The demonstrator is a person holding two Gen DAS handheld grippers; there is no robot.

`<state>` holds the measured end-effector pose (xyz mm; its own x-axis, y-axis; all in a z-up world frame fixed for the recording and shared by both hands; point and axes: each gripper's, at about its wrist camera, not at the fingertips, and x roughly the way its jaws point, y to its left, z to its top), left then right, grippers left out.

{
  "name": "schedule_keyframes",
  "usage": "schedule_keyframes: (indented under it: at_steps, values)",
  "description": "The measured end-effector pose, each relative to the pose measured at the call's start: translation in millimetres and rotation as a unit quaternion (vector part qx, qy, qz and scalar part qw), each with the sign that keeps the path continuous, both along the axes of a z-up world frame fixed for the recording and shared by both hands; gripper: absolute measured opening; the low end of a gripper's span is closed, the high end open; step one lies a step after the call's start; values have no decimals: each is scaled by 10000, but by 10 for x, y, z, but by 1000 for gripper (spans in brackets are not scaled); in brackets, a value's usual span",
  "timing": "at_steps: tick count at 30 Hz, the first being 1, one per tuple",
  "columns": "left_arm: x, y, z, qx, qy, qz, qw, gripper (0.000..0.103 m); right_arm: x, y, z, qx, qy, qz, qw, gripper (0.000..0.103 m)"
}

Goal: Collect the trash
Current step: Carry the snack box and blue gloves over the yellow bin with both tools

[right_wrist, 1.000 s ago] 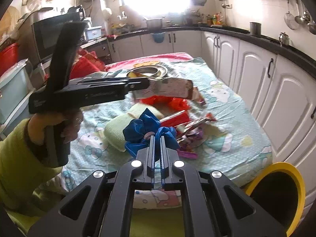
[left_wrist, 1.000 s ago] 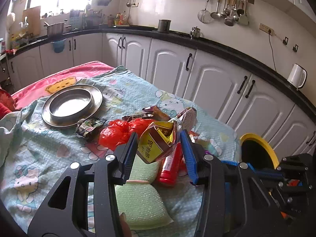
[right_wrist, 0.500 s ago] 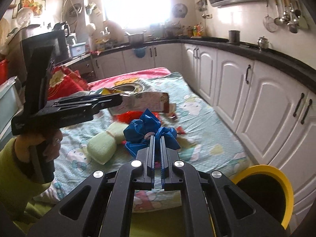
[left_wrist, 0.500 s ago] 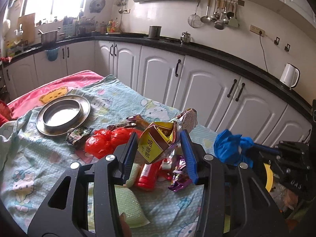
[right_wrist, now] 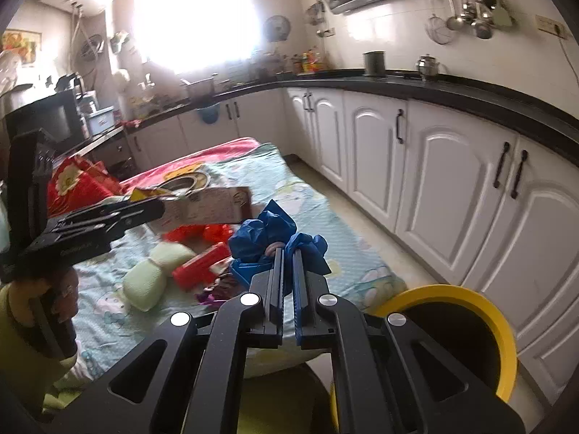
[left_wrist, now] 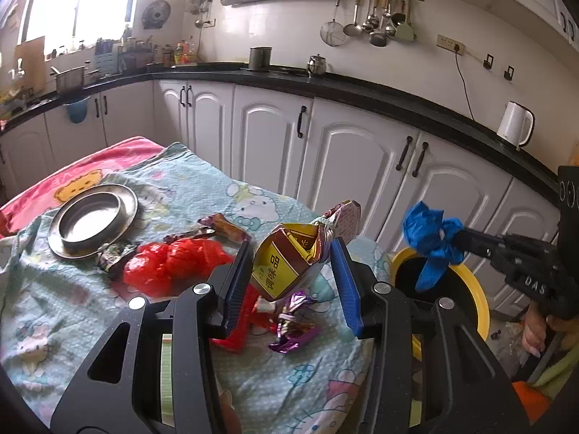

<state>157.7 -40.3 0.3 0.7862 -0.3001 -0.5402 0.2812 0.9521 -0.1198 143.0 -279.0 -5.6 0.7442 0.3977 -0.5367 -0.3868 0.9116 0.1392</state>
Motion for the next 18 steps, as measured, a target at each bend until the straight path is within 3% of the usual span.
schedule_keyframes:
  at_steps: [18]
  values:
    - [2, -649, -52, 174, 20, -590, 9981, 36, 6, -790, 38, 235, -71, -989, 9948, 4]
